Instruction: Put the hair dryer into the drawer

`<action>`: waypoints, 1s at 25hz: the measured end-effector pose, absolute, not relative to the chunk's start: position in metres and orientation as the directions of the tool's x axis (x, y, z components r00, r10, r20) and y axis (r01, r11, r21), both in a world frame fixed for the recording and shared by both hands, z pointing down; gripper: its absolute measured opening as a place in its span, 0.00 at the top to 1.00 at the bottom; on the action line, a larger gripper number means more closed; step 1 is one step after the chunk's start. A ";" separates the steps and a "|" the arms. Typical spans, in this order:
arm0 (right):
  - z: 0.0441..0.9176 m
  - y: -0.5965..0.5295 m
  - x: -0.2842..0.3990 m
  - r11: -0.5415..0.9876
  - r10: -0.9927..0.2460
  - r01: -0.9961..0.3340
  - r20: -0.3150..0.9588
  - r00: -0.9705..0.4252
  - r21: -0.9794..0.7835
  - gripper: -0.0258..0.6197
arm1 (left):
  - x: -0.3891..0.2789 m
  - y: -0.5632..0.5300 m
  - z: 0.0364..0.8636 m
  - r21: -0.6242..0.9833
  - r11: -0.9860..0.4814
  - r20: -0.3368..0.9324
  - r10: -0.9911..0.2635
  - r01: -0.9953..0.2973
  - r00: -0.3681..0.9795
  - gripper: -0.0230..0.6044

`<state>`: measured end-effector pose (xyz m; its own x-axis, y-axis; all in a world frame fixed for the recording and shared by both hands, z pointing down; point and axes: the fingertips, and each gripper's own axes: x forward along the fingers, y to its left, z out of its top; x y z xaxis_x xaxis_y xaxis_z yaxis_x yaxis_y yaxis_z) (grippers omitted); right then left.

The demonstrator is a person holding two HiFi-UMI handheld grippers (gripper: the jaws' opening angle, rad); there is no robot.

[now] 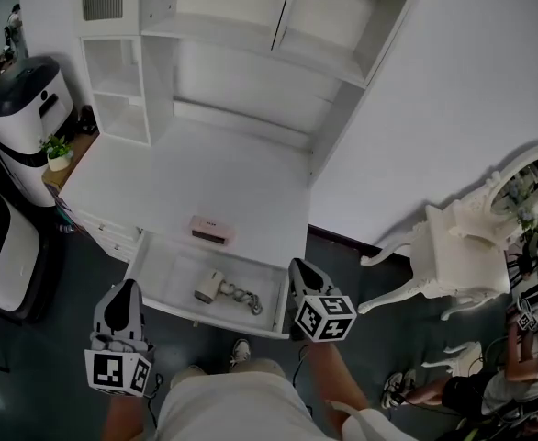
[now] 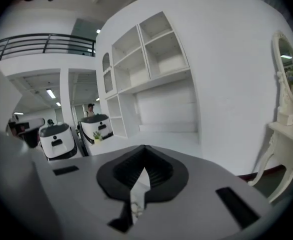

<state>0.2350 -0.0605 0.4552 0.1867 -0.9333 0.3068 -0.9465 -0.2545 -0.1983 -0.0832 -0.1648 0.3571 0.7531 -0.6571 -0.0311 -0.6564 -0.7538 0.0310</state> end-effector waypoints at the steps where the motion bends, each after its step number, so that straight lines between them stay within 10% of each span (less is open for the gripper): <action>1: 0.439 -0.061 0.237 -0.238 -0.946 -0.948 0.269 0.179 -0.209 0.94 | -0.081 -0.166 0.353 0.028 -0.752 -0.039 -0.660 -0.659 0.751 0.94; 25: 0.288 -0.006 0.279 -0.214 -0.970 -0.970 -0.091 0.225 -0.118 0.94 | -0.090 -0.179 0.302 0.012 -0.640 -0.090 -0.765 -0.768 0.637 0.94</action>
<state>0.2788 -0.0061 0.2884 0.2253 -0.9700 -0.0912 -0.9697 -0.2141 -0.1181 -0.0895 -0.1788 0.3021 0.6371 -0.7655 -0.0900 -0.7679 -0.6405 0.0116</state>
